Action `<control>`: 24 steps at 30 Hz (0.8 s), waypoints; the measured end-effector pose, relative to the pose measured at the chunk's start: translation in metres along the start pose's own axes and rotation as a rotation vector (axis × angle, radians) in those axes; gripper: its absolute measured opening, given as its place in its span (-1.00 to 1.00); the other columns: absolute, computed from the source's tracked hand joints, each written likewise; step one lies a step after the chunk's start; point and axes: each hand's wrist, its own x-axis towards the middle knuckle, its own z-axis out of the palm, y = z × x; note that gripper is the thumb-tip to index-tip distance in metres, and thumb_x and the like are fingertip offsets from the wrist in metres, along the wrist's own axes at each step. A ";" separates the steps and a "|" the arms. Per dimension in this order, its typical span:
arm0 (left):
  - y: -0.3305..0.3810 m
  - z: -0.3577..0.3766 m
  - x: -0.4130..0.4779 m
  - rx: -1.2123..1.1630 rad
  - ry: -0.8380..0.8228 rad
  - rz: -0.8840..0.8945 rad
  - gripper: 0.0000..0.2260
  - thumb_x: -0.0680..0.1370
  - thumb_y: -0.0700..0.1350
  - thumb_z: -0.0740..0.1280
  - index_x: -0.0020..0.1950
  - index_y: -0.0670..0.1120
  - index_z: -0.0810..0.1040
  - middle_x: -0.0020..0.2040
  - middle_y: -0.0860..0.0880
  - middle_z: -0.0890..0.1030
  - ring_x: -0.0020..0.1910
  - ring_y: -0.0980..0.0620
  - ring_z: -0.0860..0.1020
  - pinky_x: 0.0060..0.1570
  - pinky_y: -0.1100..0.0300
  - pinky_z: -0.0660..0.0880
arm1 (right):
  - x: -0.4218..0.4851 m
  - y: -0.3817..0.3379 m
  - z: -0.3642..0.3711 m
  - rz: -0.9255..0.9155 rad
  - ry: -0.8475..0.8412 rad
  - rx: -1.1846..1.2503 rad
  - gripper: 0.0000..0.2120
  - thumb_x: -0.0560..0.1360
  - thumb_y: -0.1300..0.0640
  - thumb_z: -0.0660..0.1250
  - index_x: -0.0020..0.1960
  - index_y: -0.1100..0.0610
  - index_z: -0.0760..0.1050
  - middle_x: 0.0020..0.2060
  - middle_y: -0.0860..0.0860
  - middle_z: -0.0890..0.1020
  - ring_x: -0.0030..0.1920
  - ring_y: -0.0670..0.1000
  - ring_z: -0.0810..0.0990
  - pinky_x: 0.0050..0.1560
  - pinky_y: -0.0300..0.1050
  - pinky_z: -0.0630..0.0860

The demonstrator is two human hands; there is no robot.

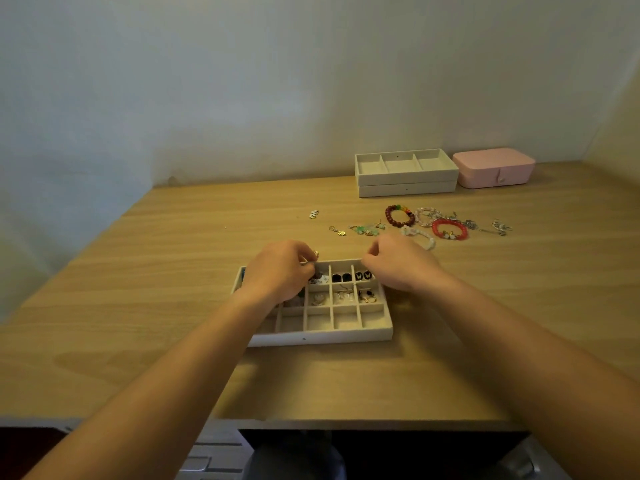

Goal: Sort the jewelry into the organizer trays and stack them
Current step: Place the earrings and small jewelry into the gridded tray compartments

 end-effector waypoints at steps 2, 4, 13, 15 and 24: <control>-0.005 -0.003 0.006 -0.052 0.008 -0.018 -0.84 0.61 -0.03 0.30 0.12 0.09 0.66 0.02 0.11 0.66 -0.06 0.09 0.62 0.05 0.00 0.61 | 0.007 -0.002 -0.001 0.010 0.037 -0.028 -0.71 0.60 -0.02 0.23 -0.11 0.11 0.63 -0.22 -0.03 0.68 -0.21 0.00 0.65 -0.06 0.10 0.66; -0.008 -0.007 0.015 -0.082 0.036 -0.047 -0.84 0.62 -0.04 0.29 0.09 0.08 0.66 -0.01 0.11 0.66 -0.04 0.11 0.61 0.08 -0.01 0.60 | 0.017 -0.006 -0.003 0.013 0.077 0.000 -0.78 0.61 -0.01 0.24 -0.04 0.05 0.62 -0.15 -0.05 0.68 -0.17 -0.01 0.64 -0.05 0.06 0.65; -0.017 -0.018 0.074 -0.324 0.044 -0.132 -0.86 0.59 -0.11 0.33 0.04 -0.01 0.70 -0.06 0.04 0.66 -0.01 0.01 0.59 0.04 0.14 0.50 | 0.090 -0.030 0.004 -0.112 0.081 0.078 -0.79 0.59 0.15 0.39 0.21 0.08 0.64 0.09 -0.01 0.65 0.06 -0.02 0.57 0.16 -0.08 0.55; -0.019 -0.016 0.081 -0.396 0.013 -0.116 -0.88 0.58 -0.09 0.35 -0.02 -0.01 0.70 -0.11 0.04 0.68 -0.05 0.01 0.61 0.04 0.11 0.53 | 0.103 -0.033 0.008 -0.104 0.049 0.052 -0.76 0.55 0.11 0.47 0.20 0.11 0.64 0.03 -0.02 0.63 0.03 -0.02 0.56 0.09 -0.12 0.52; -0.023 -0.021 0.073 -0.508 0.007 -0.046 -0.87 0.60 -0.02 0.35 0.02 0.00 0.67 -0.08 0.03 0.69 -0.03 0.01 0.63 0.01 0.10 0.55 | 0.119 -0.029 0.019 -0.092 0.041 -0.028 -0.84 0.51 0.16 0.50 0.09 0.07 0.66 -0.01 0.00 0.66 0.01 0.01 0.59 0.06 -0.08 0.56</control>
